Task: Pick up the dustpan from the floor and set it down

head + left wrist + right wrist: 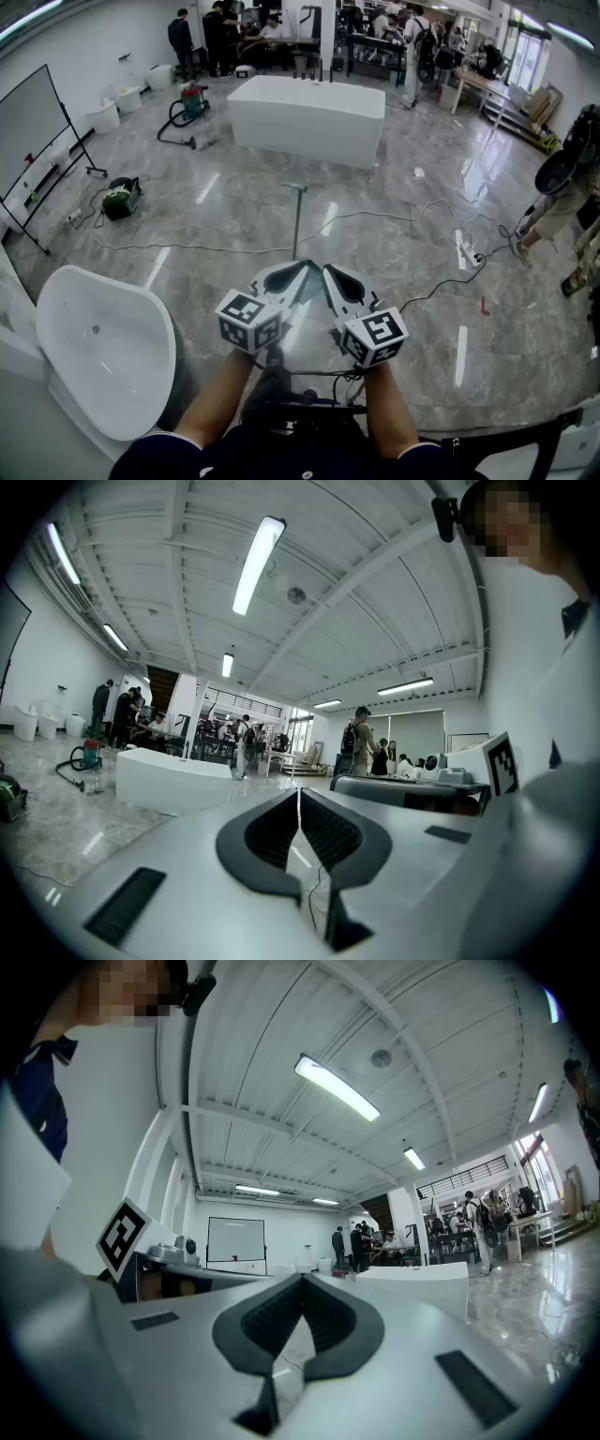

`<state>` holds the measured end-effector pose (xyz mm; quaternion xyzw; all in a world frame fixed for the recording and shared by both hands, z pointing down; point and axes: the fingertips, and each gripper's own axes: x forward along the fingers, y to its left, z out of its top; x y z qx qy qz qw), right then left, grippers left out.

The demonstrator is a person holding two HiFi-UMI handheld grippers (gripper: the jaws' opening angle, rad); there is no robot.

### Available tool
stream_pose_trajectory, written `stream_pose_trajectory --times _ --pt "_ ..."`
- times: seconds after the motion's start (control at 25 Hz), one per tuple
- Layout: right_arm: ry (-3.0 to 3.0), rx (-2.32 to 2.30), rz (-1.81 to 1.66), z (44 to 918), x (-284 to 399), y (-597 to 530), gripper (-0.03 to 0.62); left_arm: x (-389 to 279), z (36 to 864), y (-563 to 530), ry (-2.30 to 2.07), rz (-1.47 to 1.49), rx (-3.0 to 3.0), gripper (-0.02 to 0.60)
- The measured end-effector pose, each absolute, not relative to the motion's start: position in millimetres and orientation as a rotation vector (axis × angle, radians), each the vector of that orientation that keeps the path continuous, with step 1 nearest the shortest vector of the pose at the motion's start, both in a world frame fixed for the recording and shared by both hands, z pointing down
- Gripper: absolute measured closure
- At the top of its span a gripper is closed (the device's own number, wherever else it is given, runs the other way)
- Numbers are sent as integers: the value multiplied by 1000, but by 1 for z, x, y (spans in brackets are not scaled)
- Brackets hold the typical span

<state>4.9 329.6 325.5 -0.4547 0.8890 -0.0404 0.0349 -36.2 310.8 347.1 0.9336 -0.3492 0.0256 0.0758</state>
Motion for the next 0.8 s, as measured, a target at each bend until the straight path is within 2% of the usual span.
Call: stream_pose_trajectory --times 0.8 --pt "2693 -1415 -118 326 14 326 588 -31 342 310 -1050 48 2758 568"
